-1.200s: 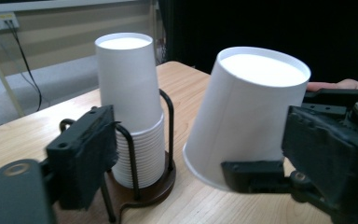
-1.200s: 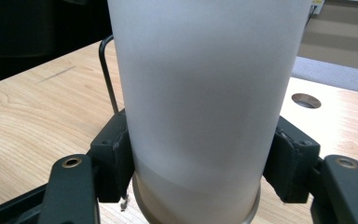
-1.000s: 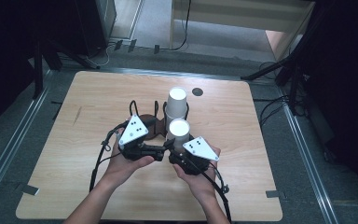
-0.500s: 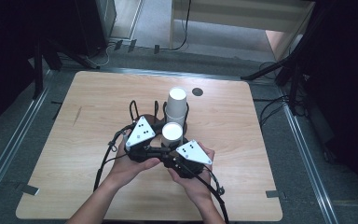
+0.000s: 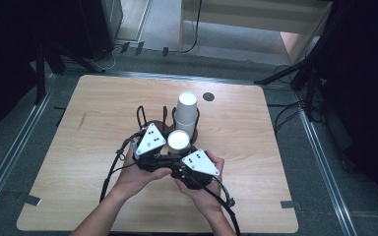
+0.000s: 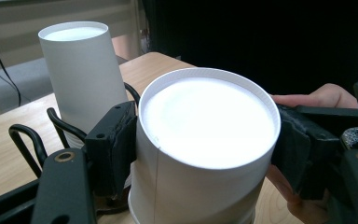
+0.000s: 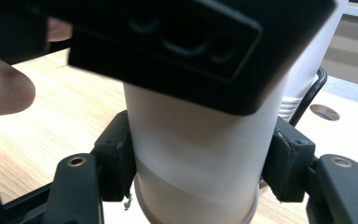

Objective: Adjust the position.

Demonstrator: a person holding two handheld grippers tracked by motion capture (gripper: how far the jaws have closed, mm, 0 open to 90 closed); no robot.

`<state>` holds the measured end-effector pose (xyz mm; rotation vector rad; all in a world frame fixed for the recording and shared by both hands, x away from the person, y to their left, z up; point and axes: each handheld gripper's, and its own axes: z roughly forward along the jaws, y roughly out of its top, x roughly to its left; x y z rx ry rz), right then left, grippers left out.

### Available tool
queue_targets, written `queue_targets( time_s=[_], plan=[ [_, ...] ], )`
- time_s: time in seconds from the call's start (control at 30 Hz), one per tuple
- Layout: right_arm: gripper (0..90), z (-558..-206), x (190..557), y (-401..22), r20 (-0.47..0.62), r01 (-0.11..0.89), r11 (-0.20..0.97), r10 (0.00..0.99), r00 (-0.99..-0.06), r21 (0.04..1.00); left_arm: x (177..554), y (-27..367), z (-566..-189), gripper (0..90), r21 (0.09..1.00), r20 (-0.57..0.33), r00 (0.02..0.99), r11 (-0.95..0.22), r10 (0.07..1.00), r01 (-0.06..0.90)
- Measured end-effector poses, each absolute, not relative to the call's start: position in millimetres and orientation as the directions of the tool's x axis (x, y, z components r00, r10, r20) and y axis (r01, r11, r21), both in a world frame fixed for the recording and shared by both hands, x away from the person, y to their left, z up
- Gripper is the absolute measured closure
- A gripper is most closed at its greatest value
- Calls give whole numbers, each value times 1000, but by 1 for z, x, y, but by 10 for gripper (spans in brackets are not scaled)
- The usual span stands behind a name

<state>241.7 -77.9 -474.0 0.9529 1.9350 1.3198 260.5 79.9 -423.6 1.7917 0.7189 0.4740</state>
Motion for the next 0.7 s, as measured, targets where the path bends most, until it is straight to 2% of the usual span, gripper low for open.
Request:
queue_targets(
  time_s=[0.3,0.53,0.7],
  plan=[
    [326,-476,242,-77,-115,207,272,822,-558,940,262,82,-425,307,943,-44,741,-218,670,252],
    [239,-476,242,-78,-138,185,287,814,-564,940,262,85,-424,332,947,-61,742,-195,667,253],
    [210,-476,243,-78,-138,187,287,817,-560,939,262,84,-424,339,950,-59,741,-190,669,247]
  ],
)
